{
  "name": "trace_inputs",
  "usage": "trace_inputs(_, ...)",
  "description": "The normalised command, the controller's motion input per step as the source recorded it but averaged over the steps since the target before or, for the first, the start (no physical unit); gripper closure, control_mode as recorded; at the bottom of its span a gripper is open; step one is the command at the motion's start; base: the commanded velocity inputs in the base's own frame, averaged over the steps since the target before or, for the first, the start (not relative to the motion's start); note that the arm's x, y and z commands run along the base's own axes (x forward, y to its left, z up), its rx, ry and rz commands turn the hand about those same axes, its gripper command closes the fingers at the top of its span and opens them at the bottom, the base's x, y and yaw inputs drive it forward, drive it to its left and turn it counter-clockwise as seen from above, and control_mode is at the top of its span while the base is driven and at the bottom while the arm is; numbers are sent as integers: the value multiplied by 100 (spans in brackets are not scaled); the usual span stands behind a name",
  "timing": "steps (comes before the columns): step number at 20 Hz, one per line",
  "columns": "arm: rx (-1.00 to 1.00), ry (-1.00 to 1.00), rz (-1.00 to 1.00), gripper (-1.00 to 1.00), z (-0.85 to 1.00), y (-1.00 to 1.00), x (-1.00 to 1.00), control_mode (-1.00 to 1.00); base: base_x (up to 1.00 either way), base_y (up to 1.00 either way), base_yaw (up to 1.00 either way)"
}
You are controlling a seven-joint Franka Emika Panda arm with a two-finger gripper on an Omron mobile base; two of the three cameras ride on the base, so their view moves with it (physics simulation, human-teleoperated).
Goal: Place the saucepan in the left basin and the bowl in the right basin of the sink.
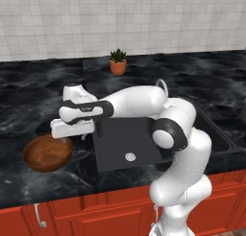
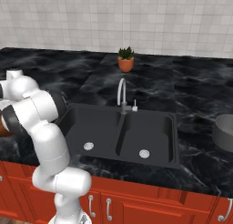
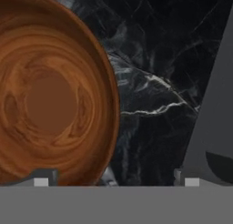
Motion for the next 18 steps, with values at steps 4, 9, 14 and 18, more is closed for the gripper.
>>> trace_inputs(4, 0, -8, -6, -100, -21, 9, 18, -100, 0, 0, 0)
trace_inputs(9, 0, -13, -4, -100, -25, 11, 10, -100, 0, 0, 0)
trace_inputs(14, 0, -4, -4, -100, -23, 9, 13, -100, 0, 0, 0)
trace_inputs(18, 0, 0, -2, -100, -26, 1, 5, -100, 0, 0, 0)
